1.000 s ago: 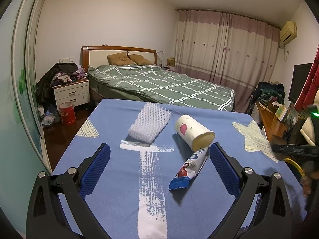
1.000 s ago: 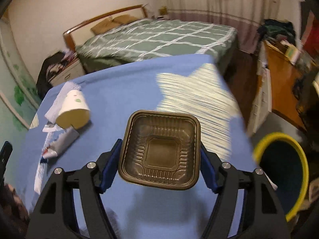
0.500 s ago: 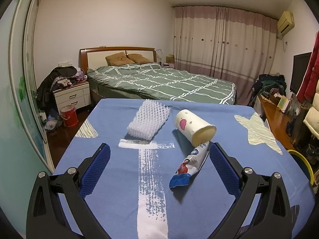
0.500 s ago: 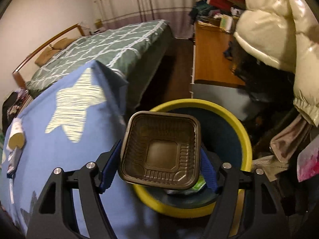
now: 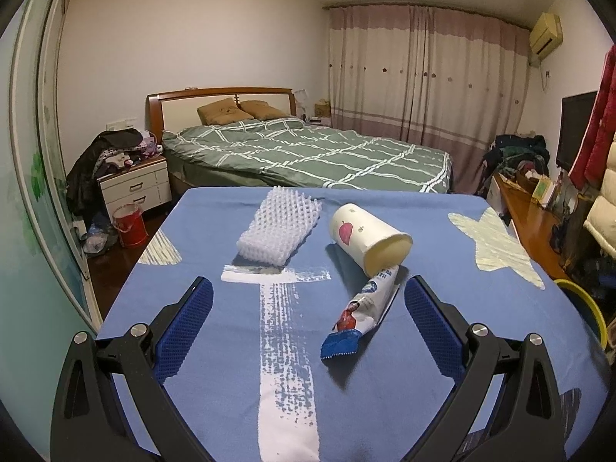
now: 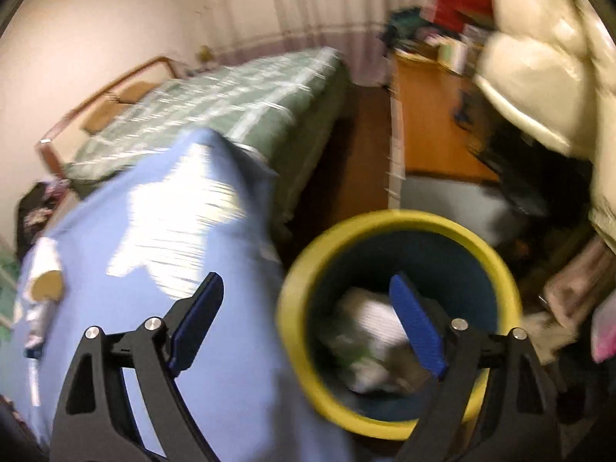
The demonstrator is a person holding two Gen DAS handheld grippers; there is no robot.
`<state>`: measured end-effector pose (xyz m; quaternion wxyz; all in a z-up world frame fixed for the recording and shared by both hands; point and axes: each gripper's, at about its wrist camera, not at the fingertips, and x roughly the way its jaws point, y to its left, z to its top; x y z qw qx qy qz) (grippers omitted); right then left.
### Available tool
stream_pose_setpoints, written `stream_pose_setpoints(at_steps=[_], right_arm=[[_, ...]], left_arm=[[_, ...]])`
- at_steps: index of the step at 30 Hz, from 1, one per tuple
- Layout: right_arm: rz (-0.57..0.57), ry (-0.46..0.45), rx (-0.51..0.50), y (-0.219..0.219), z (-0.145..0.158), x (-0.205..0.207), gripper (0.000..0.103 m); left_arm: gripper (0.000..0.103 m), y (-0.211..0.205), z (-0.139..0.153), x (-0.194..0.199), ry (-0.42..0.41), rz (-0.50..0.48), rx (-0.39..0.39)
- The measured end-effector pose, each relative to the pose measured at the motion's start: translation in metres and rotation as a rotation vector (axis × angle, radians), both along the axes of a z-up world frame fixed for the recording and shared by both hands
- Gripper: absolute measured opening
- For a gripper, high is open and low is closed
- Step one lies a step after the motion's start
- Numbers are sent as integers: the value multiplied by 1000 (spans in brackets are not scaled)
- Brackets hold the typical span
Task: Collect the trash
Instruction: 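Carry the brown tray over the yellow bin and open the right gripper, then move the left gripper toward the strawberry-print paper cup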
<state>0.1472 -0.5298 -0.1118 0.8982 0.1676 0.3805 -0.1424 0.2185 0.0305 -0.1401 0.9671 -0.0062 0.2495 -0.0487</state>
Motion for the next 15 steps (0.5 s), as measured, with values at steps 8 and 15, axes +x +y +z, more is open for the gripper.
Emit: stream_pose_setpoints(at_steps=[8,15], right_arm=[[251,-118,-9,102,13,79,84],[276,-55,29,103,-2,81,84]], left_arm=[[98,-21,-14,17,106,-85,48],[98,-54,-26,51,231,-220,167]])
